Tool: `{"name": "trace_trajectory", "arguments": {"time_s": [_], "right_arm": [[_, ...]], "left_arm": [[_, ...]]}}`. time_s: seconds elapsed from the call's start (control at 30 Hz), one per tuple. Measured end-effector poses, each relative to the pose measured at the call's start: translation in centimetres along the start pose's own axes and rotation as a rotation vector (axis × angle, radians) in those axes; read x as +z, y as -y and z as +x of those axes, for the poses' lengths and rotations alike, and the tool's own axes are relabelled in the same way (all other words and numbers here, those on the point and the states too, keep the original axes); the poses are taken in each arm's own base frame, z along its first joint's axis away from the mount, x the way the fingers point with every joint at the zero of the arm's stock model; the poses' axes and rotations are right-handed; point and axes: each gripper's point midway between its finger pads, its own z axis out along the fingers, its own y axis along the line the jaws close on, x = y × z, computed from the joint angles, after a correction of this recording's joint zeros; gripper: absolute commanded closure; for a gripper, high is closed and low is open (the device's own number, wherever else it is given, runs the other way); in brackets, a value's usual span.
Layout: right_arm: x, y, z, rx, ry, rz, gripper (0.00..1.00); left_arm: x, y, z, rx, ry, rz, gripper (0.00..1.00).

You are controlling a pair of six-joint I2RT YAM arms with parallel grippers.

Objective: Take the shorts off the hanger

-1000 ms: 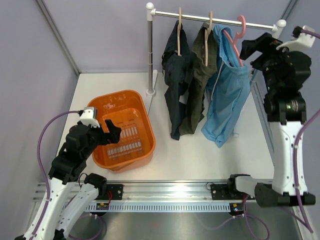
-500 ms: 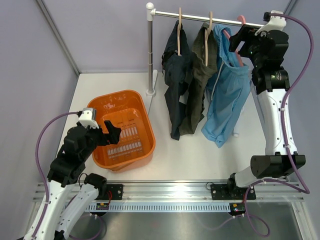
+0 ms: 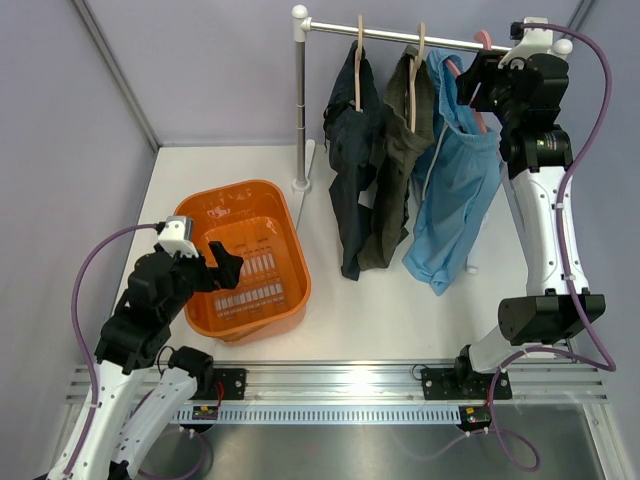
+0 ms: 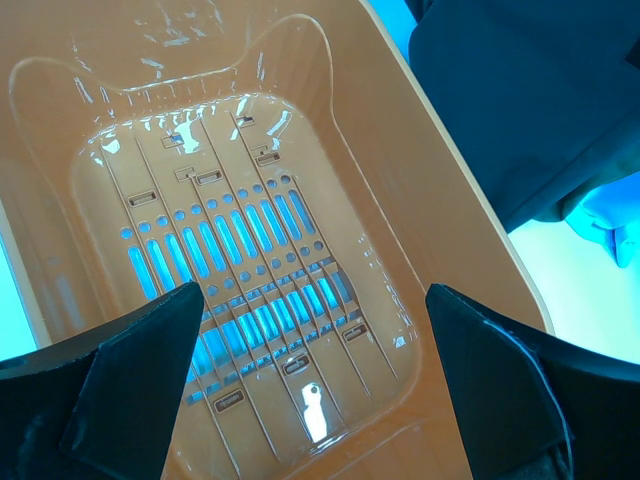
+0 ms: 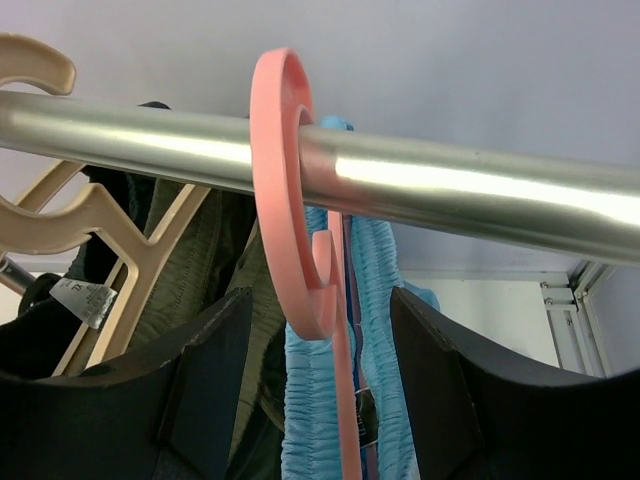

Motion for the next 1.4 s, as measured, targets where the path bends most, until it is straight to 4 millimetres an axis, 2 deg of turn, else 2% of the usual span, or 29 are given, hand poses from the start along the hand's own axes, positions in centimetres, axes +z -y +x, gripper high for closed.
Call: {"name": "trace_trajectory", "arguments": {"time_s": [0.23,0.53,0.67,0.77,0.8,0.83,0.87,0.9,1.1,1.23,1.4], "right_arm": [[0.4,0.1,0.5,-0.008,-0.013,0.002,0.37],[2.6,0.7,3.6,0.004,-0.085,0.009,0.44],[3.0,0.8,4.1,0.008,-0.098,0.011,0.5],[3.0,0.8,4.3,0.009,-0.105,0.012,0.63],[3.0,0.8,4.3,0.007,-0.105,0.012,0.72],[3.0,0.8,4.2,0.006,-0.105,0.012,0.9],[3.0,0.8,4.2,0.002,-0.106,0.013,0.97],[2.9,0.8,4.1,0.003,-0.106,0.014,1.0],[2.5,0.8,4.1,0.012,-0.116,0.017,1.0],[1.6,0.7,4.0,0.02,-0.132,0.02,1.0],[-0.5,0.7,1.8,0.043,-0.115,0.052,1.0]], "left_arm": [[0.0,0.0,0.0,0.0,0.0,0.0,0.01],[0.0,0.0,0.0,0.0,0.001,0.0,0.01],[0.0,0.0,0.0,0.0,0.001,0.0,0.01],[0.0,0.0,0.0,0.0,0.001,0.0,0.01],[0.0,0.0,0.0,0.0,0.001,0.0,0.01],[0.0,0.0,0.0,0.0,0.001,0.0,0.01],[0.0,0.0,0.0,0.0,0.001,0.0,0.01],[0.0,0.0,0.0,0.0,0.001,0.0,0.01],[0.0,0.0,0.0,0.0,0.002,0.0,0.01],[0.0,0.0,0.0,0.0,0.002,0.0,0.01],[0.0,0.0,0.0,0.0,0.002,0.0,0.01]]}}
